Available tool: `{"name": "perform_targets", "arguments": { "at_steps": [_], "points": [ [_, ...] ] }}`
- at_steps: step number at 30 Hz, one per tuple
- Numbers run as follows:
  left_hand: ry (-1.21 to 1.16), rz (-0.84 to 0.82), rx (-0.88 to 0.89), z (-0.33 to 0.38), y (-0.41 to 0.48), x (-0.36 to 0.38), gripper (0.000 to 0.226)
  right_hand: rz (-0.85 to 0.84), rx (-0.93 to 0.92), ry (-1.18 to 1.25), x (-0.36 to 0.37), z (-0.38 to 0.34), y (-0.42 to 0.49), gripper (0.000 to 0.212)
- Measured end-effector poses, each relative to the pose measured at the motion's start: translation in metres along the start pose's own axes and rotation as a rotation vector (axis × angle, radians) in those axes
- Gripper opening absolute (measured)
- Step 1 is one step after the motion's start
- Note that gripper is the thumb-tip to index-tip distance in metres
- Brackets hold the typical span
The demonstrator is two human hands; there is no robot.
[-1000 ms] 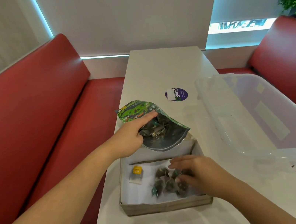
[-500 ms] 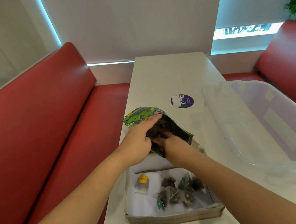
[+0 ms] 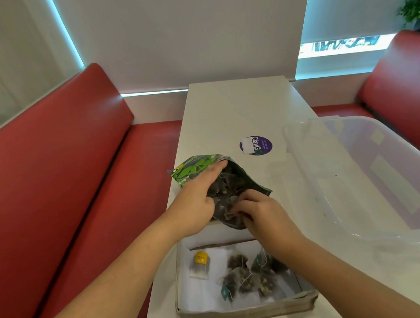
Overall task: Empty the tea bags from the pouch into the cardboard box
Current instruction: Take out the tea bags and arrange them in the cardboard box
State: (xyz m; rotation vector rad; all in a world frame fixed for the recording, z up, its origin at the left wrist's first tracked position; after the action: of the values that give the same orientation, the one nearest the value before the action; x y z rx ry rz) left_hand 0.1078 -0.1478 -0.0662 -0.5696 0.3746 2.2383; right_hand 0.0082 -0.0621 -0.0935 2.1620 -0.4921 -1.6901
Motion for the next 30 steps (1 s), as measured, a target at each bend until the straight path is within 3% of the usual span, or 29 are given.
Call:
{"name": "perform_targets", "arguments": {
  "at_steps": [6, 14, 20, 30],
  "points": [
    [0.005, -0.021, -0.005, -0.003, 0.0, 0.002, 0.082, 0.054, 0.063, 0.206, -0.043, 0.004, -0.037, 0.021],
    [-0.011, -0.027, -0.045, -0.01, 0.001, 0.001, 0.083, -0.185, 0.117, 0.237, -0.021, 0.017, -0.08, 0.026],
    [-0.016, -0.016, -0.029, -0.007, -0.001, 0.0, 0.082, -0.3, 0.142, 0.097, -0.018, 0.02, -0.092, 0.044],
    [-0.031, -0.036, -0.01, -0.003, 0.0, 0.001, 0.081, -0.132, 0.068, 0.051, -0.018, 0.0, -0.027, 0.035]
  ]
}}
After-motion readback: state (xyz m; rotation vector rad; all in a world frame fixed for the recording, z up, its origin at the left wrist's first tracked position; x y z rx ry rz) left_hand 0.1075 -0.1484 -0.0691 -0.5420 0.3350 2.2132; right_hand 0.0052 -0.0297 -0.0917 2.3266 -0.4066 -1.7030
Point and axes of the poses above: each hand's wrist, its own y-axis towards the middle knuckle, its own x-axis out of the palm, z = x × y, the point moved 6 cm from there along y, towards the middle knuckle, and after that the axes turned 13 degrees about -y, right-handed, at the moved point
